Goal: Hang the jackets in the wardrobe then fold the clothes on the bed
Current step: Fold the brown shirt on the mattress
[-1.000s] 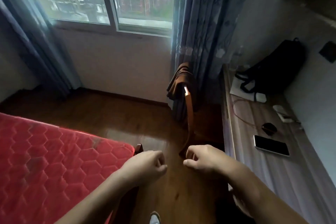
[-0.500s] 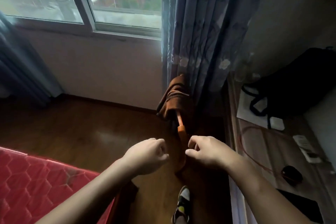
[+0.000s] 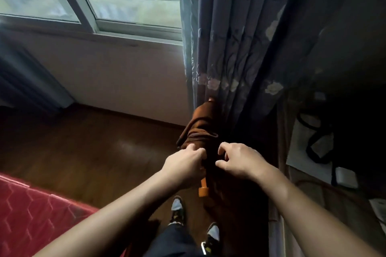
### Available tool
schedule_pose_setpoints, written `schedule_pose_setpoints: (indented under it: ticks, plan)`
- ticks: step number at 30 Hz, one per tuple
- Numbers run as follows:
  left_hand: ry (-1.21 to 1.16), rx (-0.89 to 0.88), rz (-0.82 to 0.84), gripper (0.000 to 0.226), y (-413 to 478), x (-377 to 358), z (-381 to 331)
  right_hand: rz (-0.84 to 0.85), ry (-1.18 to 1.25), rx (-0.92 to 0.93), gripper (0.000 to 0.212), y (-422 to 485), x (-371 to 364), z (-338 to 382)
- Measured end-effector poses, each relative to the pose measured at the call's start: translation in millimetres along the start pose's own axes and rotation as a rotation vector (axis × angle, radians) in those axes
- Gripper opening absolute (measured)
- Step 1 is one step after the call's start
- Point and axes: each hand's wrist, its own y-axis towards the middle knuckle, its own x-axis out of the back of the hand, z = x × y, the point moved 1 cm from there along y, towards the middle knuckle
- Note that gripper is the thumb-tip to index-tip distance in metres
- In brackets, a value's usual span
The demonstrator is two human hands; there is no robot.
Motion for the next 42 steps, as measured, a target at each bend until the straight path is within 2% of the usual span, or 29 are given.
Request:
schedule_pose_setpoints:
  ticks: [9,13,18,21,23,26,27,29,35,42]
  plan:
    - [0.081,-0.120,0.115,0.052,92.4,11.2,50.5,0.100,0.053,-0.192,0.043,66.7,-16.7,-26.1]
    - [0.148,-0.078,0.093,0.052,125.9,7.5,73.8,0.120,0.075,-0.289,0.064,97.1,-35.3,-35.9]
    - [0.131,-0.112,0.149,0.086,160.0,-10.3,93.8,0.207,0.135,-0.345,0.103,130.9,-65.3,-36.9]
    - [0.065,-0.119,0.187,0.099,175.7,-26.1,101.9,0.231,0.202,-0.368,0.110,147.7,-82.4,-31.3]
    - [-0.005,-0.145,0.139,0.091,182.5,-33.1,105.4,0.157,0.264,-0.391,0.108,154.2,-89.2,-28.3]
    - [-0.123,-0.182,0.035,0.063,191.4,-41.0,111.0,-0.081,0.409,-0.395,0.111,166.5,-92.7,-27.1]
    - [-0.158,-0.187,0.023,0.056,193.0,-42.8,112.3,-0.106,0.460,-0.403,0.115,170.8,-91.4,-26.8]
    - [-0.219,-0.194,0.005,0.046,195.0,-45.4,114.0,-0.069,0.509,-0.426,0.114,180.8,-87.5,-26.4]
    - [-0.266,-0.187,-0.053,0.028,199.9,-41.5,120.3,-0.084,0.415,-0.418,0.065,194.4,-71.6,-34.6]
    - [-0.389,-0.171,-0.111,0.014,178.1,-37.1,121.6,-0.124,0.393,-0.316,0.054,169.0,-49.4,-19.6]
